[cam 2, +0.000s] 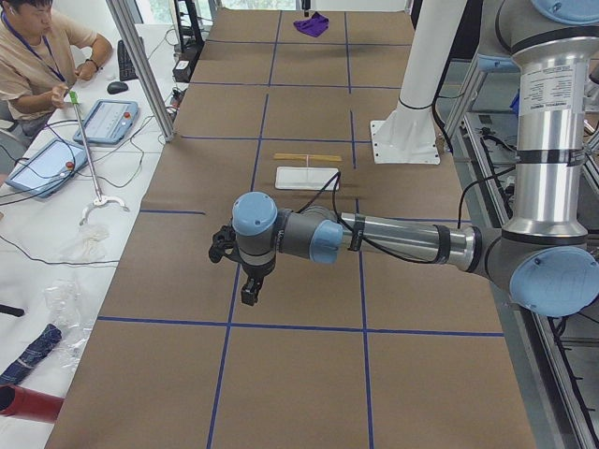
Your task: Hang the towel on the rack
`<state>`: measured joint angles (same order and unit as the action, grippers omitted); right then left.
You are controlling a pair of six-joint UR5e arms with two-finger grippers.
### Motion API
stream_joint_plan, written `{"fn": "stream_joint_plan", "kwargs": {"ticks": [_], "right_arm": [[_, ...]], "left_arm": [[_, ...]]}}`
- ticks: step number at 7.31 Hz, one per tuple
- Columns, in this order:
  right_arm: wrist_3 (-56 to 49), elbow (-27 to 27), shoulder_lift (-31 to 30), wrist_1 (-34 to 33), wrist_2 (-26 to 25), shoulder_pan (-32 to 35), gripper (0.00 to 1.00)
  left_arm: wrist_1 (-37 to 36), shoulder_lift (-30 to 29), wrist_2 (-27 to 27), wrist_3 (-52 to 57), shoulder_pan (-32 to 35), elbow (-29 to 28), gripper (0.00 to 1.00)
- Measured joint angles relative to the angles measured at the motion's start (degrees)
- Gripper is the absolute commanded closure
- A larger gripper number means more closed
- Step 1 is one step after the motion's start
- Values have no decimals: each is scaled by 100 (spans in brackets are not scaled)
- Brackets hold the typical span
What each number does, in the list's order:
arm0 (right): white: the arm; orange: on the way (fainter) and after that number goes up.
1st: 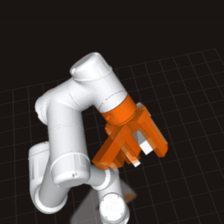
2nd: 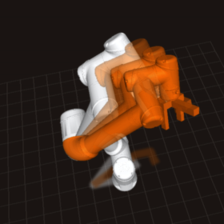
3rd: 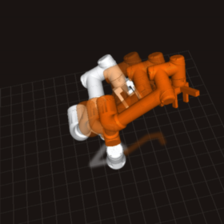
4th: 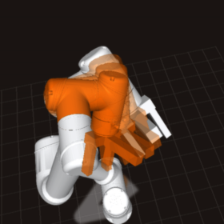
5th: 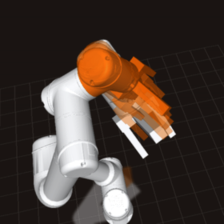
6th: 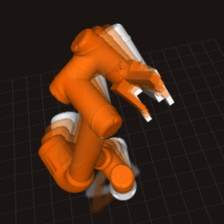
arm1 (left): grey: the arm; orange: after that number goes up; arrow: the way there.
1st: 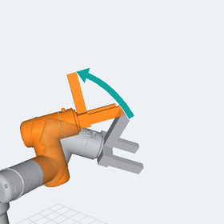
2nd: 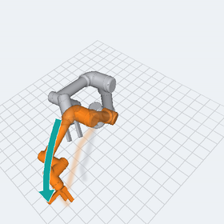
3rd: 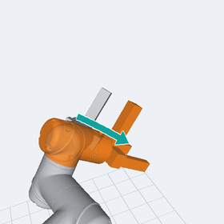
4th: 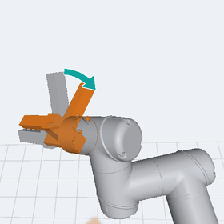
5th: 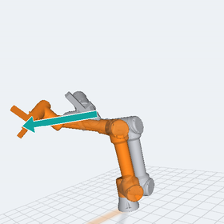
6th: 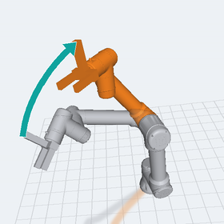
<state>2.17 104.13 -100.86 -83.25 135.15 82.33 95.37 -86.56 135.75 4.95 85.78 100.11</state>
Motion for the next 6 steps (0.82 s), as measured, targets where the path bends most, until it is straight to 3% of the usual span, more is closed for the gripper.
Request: {"fn": "stream_joint_plan", "kwargs": {"ticks": [4, 6], "right_arm": [[406, -81, -30, 48, -302, -8, 0], [424, -434, -38, 353, -107, -17, 0]], "left_arm": [[22, 82, -160, -20, -1, 71, 0], [57, 89, -227, -52, -2, 48, 0]]}}
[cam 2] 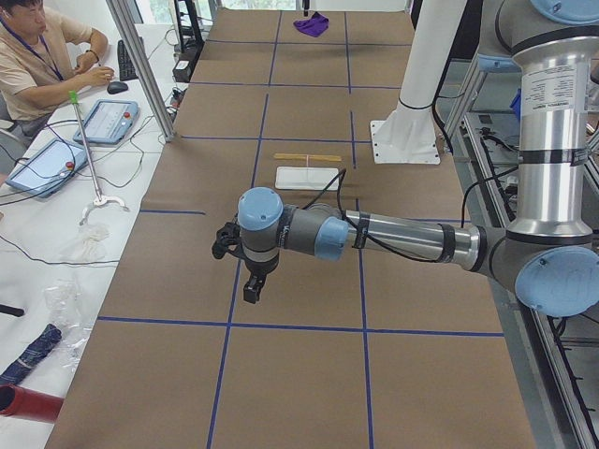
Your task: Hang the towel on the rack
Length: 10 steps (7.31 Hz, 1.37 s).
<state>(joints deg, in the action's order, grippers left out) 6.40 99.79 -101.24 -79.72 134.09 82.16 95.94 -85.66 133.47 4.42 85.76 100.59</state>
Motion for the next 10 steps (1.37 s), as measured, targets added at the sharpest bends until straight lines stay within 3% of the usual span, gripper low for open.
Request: {"fn": "stream_joint_plan", "kwargs": {"ticks": [2, 4, 6, 8, 10], "right_arm": [[-17, -286, -141, 282, -169, 8, 0], [-82, -886, -212, 692, -801, 45, 1], [-495, -2210, -35, 1921, -947, 339, 8], [-930, -3173, 297, 2351, -939, 743, 11], [-1079, -3387, 349, 2416, -945, 1057, 32]], "left_arm": [[11, 0, -5, -8, 1, 29, 0], [14, 2, -4, -11, 7, 95, 0], [14, 25, 0, -11, 19, 201, 0], [12, 38, -5, -11, 26, 262, 0], [12, 46, -4, -15, 34, 252, 0]]}}
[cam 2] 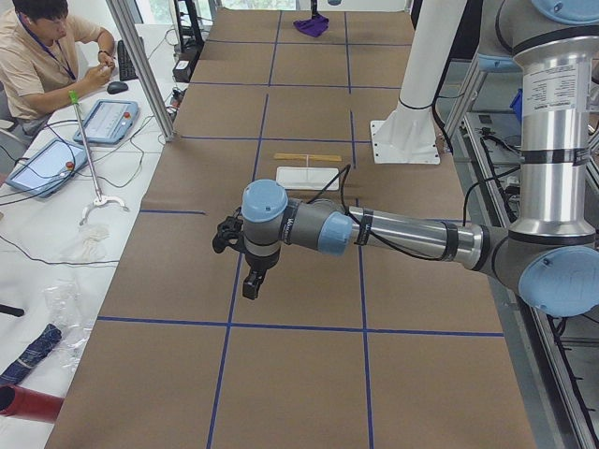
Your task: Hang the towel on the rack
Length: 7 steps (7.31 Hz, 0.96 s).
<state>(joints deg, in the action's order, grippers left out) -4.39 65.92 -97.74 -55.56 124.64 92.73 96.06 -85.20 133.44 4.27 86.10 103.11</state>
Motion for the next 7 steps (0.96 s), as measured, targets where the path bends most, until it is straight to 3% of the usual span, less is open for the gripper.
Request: {"fn": "stream_joint_plan", "kwargs": {"ticks": [2, 7], "right_arm": [[30, -30, -181, 8, -16, 127, 100], [72, -64, 56, -48, -42, 145, 100]], "left_arm": [[0, 2, 6, 3, 2, -10, 0], [0, -4, 7, 3, 2, 5, 0]]}}
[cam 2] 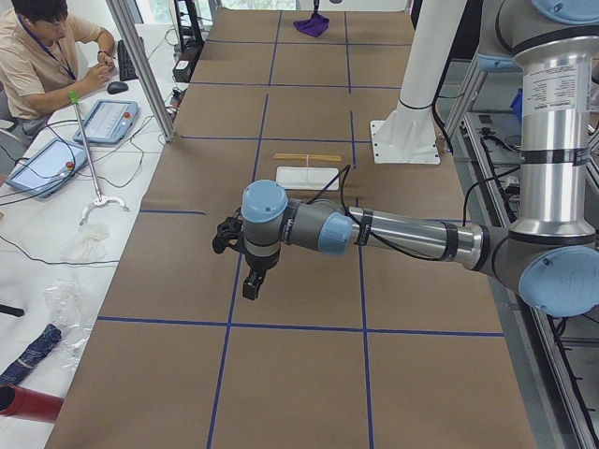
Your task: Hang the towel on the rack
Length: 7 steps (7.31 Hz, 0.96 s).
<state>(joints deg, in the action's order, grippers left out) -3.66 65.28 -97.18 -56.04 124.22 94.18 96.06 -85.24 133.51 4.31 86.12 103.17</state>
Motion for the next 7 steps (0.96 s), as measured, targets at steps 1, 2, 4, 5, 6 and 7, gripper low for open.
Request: {"fn": "stream_joint_plan", "kwargs": {"ticks": [1, 2, 4, 5, 6, 7], "right_arm": [[32, 66, 62, -5, 37, 12, 100], [65, 274, 39, -9, 158, 60, 100], [539, 1156, -226, -42, 599, 236, 100], [1063, 1714, -394, -56, 755, 271, 100], [1624, 2259, -513, -73, 966, 259, 100], [2192, 2759, -560, -87, 1227, 149, 100]], "left_arm": [[0, 3, 0, -1, 0, 1, 0], [0, 6, 0, -5, 1, 4, 0], [4, 0, 8, -7, 1, 37, 0], [11, -8, 11, -130, 1, 100, 0], [57, -29, 23, -429, -4, 174, 0], [265, -62, 134, -874, -17, 217, 0]]}}
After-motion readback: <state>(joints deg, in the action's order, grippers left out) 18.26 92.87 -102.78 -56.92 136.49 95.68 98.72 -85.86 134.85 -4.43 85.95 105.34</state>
